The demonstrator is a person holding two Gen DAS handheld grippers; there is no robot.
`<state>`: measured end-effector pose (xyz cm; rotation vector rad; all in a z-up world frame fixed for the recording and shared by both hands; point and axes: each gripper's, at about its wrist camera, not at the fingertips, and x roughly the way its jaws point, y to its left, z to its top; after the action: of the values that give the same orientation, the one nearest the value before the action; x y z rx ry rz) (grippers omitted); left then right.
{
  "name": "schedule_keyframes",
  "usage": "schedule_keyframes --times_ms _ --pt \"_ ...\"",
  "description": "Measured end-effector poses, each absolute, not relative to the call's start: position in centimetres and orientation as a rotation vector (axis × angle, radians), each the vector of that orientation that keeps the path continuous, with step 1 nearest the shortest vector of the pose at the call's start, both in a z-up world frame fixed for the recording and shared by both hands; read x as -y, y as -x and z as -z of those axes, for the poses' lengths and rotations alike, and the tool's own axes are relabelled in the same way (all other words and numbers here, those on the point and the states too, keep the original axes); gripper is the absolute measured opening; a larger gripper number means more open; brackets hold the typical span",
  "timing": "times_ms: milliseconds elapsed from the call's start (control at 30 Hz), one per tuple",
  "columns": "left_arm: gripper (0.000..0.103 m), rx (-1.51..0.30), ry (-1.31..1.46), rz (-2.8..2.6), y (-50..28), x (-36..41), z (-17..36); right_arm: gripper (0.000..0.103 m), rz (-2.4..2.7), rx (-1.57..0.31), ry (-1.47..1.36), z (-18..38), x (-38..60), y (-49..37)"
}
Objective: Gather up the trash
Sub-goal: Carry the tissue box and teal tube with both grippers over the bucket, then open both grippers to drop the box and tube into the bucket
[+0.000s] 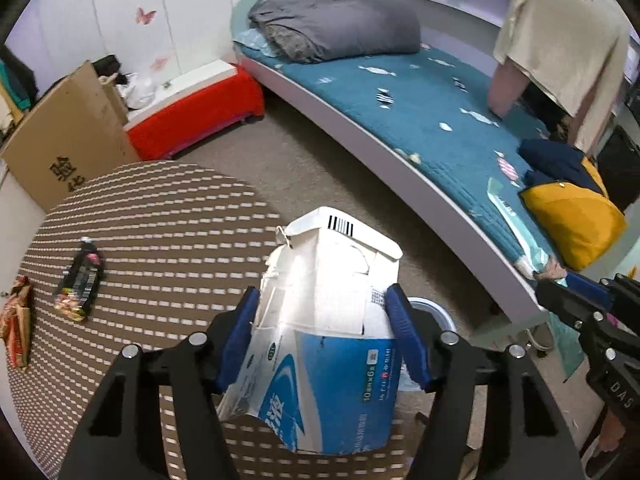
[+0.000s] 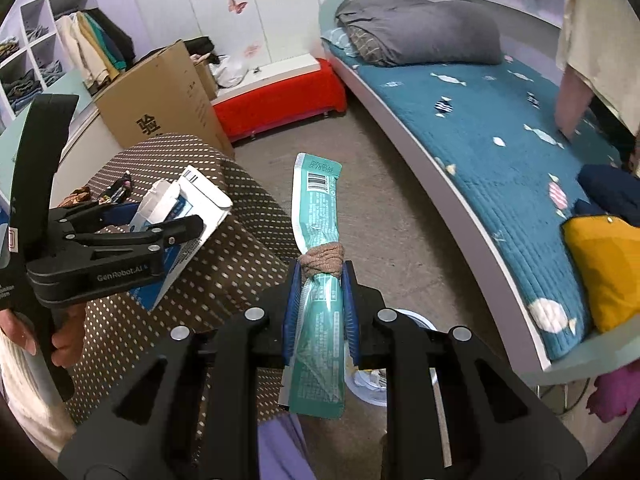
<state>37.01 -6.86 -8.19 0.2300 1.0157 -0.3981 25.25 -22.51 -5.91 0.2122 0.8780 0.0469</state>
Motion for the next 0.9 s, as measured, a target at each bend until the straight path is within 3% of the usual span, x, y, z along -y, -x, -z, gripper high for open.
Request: schedule_keyframes --times_ms 700,833,900 --pt "0.064 -1.096 -0.360 0.585 -31.6 21.1 13.5 0.020 0.154 -0.955 -0.357 10.8 32.9 -18.5" --pt "0.080 -1.072 -0.424 0.621 -30.2 23.4 15.1 0.020 0.194 -0.990 -0.384 12.3 34.3 -17.5" --pt "0.083 -1.065 -0.454 0.605 -29.7 24.2 15.9 0.020 0.206 -1.003 -0.400 13.0 35.0 -17.0"
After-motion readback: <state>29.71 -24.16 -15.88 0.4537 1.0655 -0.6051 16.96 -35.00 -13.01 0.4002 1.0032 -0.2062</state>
